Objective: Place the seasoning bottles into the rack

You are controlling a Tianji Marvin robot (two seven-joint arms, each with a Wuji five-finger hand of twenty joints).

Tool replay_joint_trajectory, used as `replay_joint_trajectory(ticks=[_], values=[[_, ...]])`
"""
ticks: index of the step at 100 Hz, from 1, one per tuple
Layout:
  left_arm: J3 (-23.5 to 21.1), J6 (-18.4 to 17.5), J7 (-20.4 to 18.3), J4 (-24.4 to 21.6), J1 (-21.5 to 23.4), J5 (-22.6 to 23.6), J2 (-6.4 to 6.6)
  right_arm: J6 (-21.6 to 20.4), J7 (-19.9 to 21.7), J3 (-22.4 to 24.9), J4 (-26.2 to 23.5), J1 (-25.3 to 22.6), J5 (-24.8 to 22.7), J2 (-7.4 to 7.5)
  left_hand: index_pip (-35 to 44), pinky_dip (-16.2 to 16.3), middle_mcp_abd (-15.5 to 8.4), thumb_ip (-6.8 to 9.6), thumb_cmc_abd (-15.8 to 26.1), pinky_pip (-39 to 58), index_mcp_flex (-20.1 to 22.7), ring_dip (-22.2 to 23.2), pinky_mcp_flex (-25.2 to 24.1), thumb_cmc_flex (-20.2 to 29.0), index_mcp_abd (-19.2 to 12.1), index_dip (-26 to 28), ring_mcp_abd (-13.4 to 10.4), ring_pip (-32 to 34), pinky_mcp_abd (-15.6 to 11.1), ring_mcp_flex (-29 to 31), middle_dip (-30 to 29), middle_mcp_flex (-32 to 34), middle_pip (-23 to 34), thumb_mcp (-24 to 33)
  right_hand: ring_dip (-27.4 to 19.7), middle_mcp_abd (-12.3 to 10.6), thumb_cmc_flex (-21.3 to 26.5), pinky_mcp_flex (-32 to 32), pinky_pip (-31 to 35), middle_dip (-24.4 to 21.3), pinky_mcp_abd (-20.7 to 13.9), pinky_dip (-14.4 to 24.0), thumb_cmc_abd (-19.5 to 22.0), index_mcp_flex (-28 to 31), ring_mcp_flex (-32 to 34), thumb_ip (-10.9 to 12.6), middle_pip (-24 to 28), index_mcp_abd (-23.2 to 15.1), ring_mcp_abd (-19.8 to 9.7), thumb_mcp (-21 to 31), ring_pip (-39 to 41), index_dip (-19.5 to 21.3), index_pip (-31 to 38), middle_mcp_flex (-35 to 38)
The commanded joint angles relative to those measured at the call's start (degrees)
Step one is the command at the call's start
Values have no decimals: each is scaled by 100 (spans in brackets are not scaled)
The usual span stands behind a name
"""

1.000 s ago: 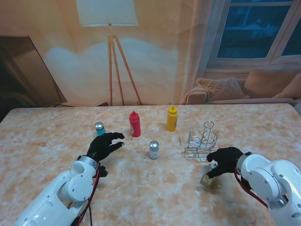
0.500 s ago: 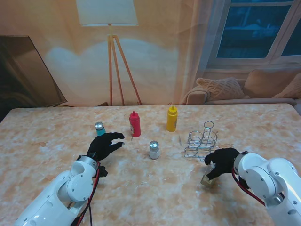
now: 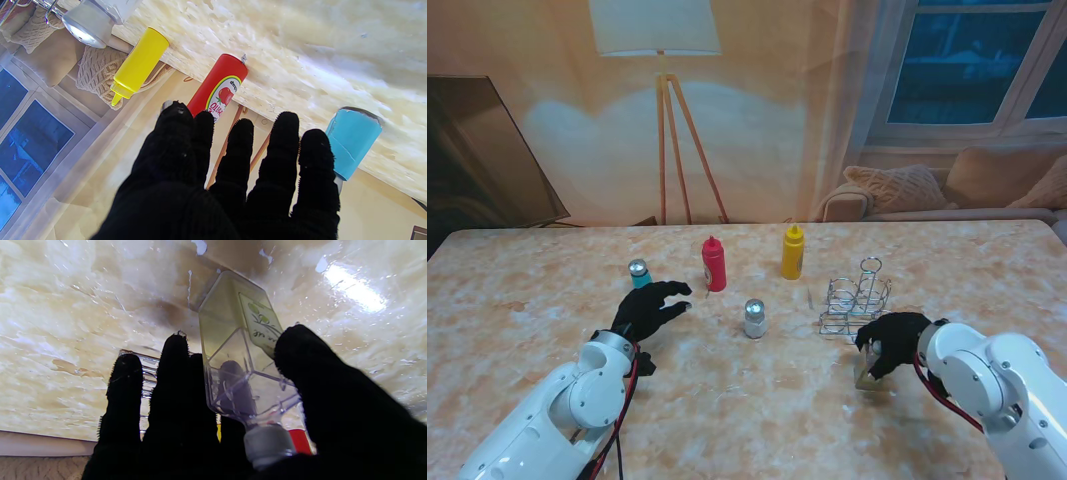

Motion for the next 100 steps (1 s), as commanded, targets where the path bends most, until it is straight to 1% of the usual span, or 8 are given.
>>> replay_joint_trajectory(ticks=[1,4,8,13,23,34,69,100], values=[[-12,3,-69,-23,23,21,-6,-23,-57,-50,91,-26,-52,-52,80,3,-11,72,-83,7,62,200,-30,99,-30,38,0,88,47,90,54,96,39,106,281,-216,446,111,213,195,-81,179,-4,276,202,-175,296,-451,-151,477,359,380,844,193],[-12,4,-69,-24,24,20,-7,-21,-123,-60,109,-23,-81,-59,82,3,-12,70,-87,7,65,199,-31,90,-36,38,8,86,50,85,54,101,42,112,389,-313,558,167,244,343,-99,217,-133,299,266,-510,409,-650,-203,462,540,336,1206,295],[-13,5,-69,-25,24,17,-7,-16,-215,-74,138,-15,-101,-69,81,1,-10,69,-91,5,62,199,-35,86,-46,37,4,86,45,83,54,94,40,124,517,-400,708,257,304,696,-125,252,-291,302,369,-760,505,-964,-288,441,788,288,1711,467],[-13,6,-70,-26,25,18,-7,6,-329,-95,176,-2,-101,-82,79,0,-11,68,-90,6,58,200,-33,77,-37,36,5,87,48,84,54,101,43,139,846,-586,918,408,418,1013,-186,291,-482,411,554,-915,533,-1405,-364,423,1088,219,2330,792],[-15,3,-71,-26,26,19,-6,57,-442,-132,210,16,-104,-96,82,-1,-14,64,-98,8,61,198,-31,59,-37,37,13,87,50,85,54,99,43,168,1083,-745,1106,649,560,1242,-252,340,-620,649,828,-953,679,-1855,-488,456,1428,216,2787,1179],[-15,4,-68,-26,26,20,-7,75,-488,-157,237,41,-96,-101,81,-2,-18,59,-97,8,59,199,-35,36,-37,35,0,89,48,89,54,101,44,202,1161,-891,1215,853,688,1344,-314,394,-651,931,1046,-943,830,-2128,-595,512,1718,197,3024,1457],[-16,2,-69,-35,33,16,-7,-32,-523,-103,215,82,-144,-104,82,-7,-12,43,-100,3,58,195,-39,-19,-40,36,0,80,47,78,51,92,36,291,1089,-867,1212,967,705,1290,-292,424,-577,1118,1152,-915,827,-2155,-598,519,1805,88,3125,1601],[-2,5,-87,-29,24,-4,-7,-415,-932,144,98,107,-158,-143,78,-7,-5,30,-104,0,55,195,-44,-61,-38,36,10,79,54,76,51,93,32,362,1095,-867,1181,1006,721,1293,-284,446,-565,1166,1202,-903,844,-2170,-624,527,1856,98,3172,1645]])
